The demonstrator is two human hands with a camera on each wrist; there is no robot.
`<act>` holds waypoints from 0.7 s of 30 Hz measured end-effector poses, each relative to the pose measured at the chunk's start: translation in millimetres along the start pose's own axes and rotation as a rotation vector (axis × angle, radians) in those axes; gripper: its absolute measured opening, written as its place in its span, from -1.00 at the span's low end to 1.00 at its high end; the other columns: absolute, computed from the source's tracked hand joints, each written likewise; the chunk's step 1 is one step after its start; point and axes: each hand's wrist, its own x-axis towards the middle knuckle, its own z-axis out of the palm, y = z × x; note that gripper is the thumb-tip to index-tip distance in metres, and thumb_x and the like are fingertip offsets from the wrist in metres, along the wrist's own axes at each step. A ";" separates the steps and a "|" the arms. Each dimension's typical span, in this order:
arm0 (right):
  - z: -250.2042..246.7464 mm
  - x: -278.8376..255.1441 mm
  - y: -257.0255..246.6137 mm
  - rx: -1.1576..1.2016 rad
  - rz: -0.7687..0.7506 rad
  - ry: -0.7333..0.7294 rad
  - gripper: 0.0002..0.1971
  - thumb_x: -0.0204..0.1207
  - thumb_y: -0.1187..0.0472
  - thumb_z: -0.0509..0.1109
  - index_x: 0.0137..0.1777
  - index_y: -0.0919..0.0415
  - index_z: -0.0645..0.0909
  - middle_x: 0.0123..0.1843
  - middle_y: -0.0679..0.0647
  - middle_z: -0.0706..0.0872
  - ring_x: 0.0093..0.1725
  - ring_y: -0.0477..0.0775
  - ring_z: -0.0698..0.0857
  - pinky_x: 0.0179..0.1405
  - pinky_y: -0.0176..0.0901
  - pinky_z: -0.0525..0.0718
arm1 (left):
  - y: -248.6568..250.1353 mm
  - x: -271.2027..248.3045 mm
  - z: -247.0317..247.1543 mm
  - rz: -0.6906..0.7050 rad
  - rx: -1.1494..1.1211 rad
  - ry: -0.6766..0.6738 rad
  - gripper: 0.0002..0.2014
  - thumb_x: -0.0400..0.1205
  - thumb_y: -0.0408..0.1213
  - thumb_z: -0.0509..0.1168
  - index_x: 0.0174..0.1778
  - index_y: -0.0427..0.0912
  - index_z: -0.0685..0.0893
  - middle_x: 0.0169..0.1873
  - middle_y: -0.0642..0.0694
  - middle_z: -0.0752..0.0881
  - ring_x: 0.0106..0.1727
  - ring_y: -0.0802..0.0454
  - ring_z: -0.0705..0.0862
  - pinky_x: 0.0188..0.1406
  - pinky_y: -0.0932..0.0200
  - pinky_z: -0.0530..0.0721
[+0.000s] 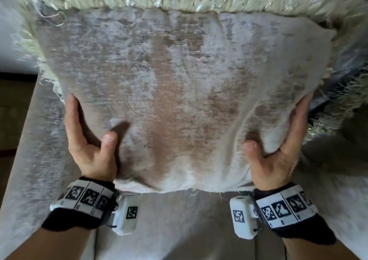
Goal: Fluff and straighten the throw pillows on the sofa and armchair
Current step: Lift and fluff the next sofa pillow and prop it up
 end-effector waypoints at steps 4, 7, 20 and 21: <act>14.4 8.6 30.5 -0.026 0.056 0.043 -0.02 0.51 -0.36 0.41 0.75 0.06 0.04 0.68 0.03 0.27 0.69 0.19 0.31 0.62 0.24 0.37 | -27.4 17.0 22.2 -0.015 -0.054 0.011 -0.05 0.67 0.14 0.33 0.67 -0.56 0.14 0.62 -0.58 0.29 0.68 -0.53 0.25 0.57 -0.60 0.24; 32.1 0.9 53.2 -0.064 0.147 0.074 -0.03 0.45 -0.40 0.43 0.74 -0.20 0.00 0.68 0.41 0.24 0.70 0.32 0.29 0.60 0.33 0.40 | -44.9 17.5 42.7 -0.021 -0.038 0.042 -0.09 0.72 0.08 0.29 0.66 -0.60 0.06 0.62 -0.57 0.23 0.70 -0.51 0.21 0.69 -0.40 0.23; 46.6 -18.3 61.7 -0.180 0.182 0.111 0.07 0.47 -0.43 0.37 0.74 0.30 0.11 0.68 0.37 0.28 0.64 0.33 0.36 0.57 0.18 0.47 | -74.4 -1.6 44.9 -0.132 0.193 0.178 -0.14 0.68 0.23 0.27 0.70 -0.36 0.27 0.37 0.09 0.47 0.44 0.09 0.52 0.55 -0.16 0.48; 47.2 -18.8 61.6 -0.182 0.194 0.118 0.07 0.46 -0.45 0.36 0.75 0.25 0.12 0.68 0.37 0.29 0.64 0.32 0.36 0.55 0.27 0.48 | -73.7 -1.3 46.1 -0.157 0.211 0.181 -0.13 0.67 0.26 0.26 0.70 -0.34 0.27 0.36 0.12 0.45 0.43 0.19 0.51 0.57 -0.07 0.47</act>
